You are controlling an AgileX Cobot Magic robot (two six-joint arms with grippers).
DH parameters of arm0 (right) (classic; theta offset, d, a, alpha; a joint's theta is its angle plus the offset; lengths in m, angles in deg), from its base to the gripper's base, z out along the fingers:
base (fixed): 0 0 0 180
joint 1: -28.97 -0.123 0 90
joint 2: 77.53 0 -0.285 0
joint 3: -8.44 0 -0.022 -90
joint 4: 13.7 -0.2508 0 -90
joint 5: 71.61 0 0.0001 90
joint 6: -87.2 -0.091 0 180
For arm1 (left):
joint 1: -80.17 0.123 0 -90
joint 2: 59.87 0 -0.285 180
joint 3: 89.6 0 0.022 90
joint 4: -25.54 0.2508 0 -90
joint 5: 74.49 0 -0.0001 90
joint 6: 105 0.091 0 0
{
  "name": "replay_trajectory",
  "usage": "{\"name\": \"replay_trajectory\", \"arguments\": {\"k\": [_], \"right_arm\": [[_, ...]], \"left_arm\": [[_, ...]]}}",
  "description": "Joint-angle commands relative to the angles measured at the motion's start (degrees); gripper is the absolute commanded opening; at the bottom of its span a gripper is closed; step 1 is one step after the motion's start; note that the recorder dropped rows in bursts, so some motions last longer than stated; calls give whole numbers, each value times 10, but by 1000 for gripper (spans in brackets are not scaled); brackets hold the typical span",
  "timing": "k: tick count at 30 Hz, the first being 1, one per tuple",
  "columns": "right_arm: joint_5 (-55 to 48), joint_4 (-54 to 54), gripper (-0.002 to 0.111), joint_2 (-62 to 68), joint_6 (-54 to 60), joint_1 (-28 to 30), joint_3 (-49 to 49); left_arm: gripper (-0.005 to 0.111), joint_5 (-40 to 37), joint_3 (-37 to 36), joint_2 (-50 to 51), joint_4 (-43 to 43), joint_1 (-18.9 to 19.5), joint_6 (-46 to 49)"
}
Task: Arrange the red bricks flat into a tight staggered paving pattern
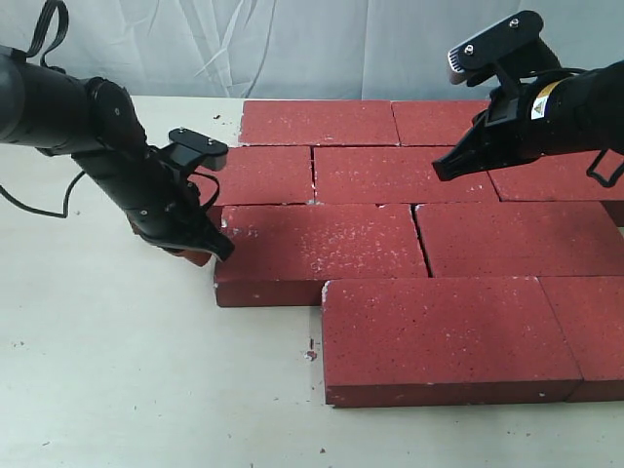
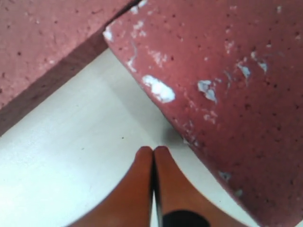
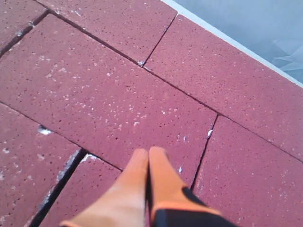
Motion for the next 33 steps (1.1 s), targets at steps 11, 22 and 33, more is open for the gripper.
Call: {"name": "replay_trajectory", "arguments": {"k": [11, 22, 33], "right_arm": [[5, -42, -1, 1, 3, -26, 3], [-398, 39, -1, 3, 3, -38, -206], [-457, 9, -1, -72, -19, 64, -192]], "left_arm": [[0, -77, 10, -102, 162, -3, -92], [0, -166, 4, -214, 300, 82, -230], [0, -17, -150, -459, 239, 99, -225]]}}
